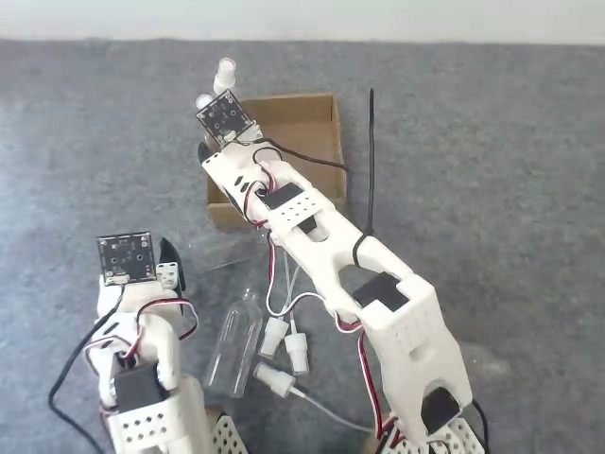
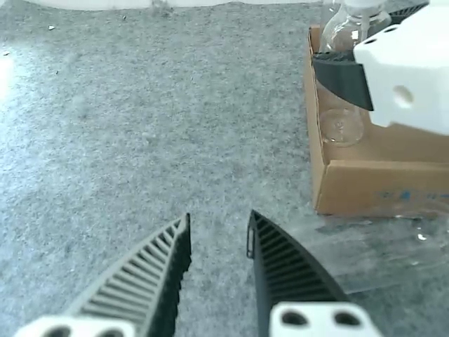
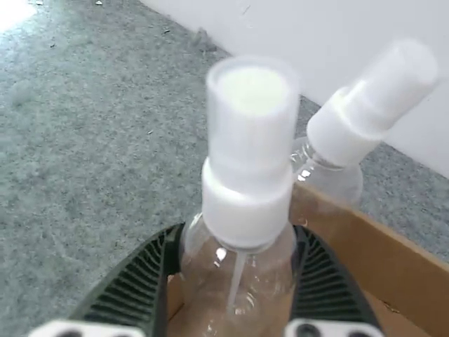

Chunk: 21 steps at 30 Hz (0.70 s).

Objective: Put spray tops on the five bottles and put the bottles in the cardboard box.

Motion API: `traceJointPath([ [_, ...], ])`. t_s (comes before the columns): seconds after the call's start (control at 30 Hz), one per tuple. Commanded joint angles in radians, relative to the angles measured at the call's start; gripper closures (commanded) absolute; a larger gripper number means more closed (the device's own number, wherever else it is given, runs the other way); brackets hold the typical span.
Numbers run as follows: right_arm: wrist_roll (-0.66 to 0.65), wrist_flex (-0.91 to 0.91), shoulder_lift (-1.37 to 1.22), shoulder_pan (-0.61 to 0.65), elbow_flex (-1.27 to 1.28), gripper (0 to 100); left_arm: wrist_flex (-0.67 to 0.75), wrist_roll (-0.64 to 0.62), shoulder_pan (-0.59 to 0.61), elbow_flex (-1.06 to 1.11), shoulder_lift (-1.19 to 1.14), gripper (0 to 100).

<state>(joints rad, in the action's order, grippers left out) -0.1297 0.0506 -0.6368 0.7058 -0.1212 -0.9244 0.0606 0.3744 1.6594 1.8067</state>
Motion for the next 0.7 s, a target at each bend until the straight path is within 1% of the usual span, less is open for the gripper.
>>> traceJointPath([
  [0.0, 0.02, -0.019, 0.015, 0.015, -0.064, 88.7, 0.025, 0.006, 0.003, -0.004, 0.015, 88],
  [0.13, 0.107, -0.018, 0.015, 0.015, -0.064, 88.2, 0.031, 0.006, 0.003, 0.007, 0.015, 88],
  [0.67, 0.109, -0.013, 0.015, 0.013, -0.063, 88.1, 0.031, 0.006, 0.003, 0.007, 0.015, 88],
])
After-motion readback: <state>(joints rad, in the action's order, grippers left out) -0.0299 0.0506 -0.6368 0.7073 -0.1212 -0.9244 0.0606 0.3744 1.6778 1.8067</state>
